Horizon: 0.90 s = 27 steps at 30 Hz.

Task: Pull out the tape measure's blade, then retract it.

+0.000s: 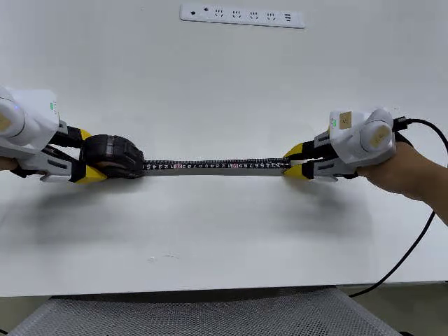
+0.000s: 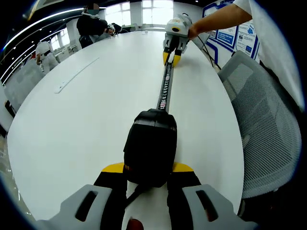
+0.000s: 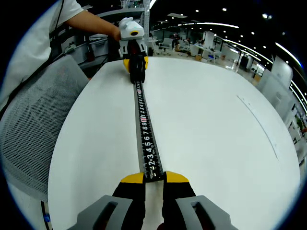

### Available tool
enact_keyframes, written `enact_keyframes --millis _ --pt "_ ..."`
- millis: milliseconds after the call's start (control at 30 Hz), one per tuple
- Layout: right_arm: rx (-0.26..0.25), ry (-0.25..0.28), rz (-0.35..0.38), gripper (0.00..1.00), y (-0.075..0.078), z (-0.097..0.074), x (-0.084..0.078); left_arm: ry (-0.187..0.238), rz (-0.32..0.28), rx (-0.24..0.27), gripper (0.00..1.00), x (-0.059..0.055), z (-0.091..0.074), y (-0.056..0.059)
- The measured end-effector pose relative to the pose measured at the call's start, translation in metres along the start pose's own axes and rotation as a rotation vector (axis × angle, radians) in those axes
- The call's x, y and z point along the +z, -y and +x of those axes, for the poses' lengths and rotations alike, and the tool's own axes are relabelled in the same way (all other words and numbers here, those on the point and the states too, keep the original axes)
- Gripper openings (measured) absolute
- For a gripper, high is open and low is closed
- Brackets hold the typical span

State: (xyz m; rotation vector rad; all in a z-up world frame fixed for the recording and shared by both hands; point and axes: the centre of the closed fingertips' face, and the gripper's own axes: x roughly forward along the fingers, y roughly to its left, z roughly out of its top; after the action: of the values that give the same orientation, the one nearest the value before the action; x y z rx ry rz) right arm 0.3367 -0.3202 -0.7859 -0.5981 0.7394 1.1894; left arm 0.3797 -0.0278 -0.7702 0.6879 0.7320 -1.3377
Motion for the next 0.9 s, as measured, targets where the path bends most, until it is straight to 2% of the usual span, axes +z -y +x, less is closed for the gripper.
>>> enact_keyframes --millis 600,900 --pt "0.019 -0.07 0.014 0.11 0.0011 0.0025 -0.0017 -0.01 -0.032 0.019 0.28 -0.0003 0.0003 -0.0018" --pt "0.016 -0.083 0.024 0.12 0.002 0.0028 -0.0027 -0.027 -0.033 0.03 0.28 0.0001 0.0007 -0.0013"
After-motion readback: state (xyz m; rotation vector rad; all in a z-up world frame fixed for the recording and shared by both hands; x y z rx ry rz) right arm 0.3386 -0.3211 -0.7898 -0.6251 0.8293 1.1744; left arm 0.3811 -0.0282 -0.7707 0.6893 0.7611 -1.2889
